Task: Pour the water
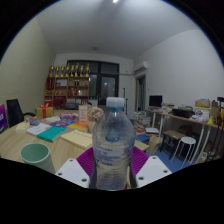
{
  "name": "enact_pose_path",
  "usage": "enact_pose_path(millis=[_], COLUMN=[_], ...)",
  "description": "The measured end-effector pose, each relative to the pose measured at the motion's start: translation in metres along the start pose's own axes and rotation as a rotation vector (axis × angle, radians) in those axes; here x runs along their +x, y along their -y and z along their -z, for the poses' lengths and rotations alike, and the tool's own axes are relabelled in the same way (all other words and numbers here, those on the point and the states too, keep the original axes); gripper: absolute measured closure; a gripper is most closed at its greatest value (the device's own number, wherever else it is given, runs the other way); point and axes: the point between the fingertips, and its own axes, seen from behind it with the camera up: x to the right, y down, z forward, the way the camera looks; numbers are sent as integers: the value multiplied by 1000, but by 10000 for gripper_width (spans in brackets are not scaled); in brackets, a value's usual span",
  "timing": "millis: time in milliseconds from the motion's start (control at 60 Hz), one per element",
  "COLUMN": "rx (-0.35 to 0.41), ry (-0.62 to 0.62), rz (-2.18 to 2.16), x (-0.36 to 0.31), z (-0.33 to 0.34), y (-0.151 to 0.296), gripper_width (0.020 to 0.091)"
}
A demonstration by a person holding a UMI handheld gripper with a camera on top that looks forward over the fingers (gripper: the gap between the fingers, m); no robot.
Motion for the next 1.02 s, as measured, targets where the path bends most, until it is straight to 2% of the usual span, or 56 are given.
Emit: enact_pose_path(millis=[83,117,167,250,283,333,500,733,1017], rx=[-8,-10,-25,-103,-137,-170,-217,-250,-218], ry=[-2,-3,-1,6,4,9,34,9,-70], rz=[-4,-8,0,-10,-19,-33,-85,-81,-11], x=[7,-1,-4,0,0,-1,-3,-36,-92], z=[-13,-2,3,1,7,19,57,177,336], y=[-8,1,4,-4,-5,-4,6,61,125], gripper_width=[641,614,541,446,342,255,258,262,267])
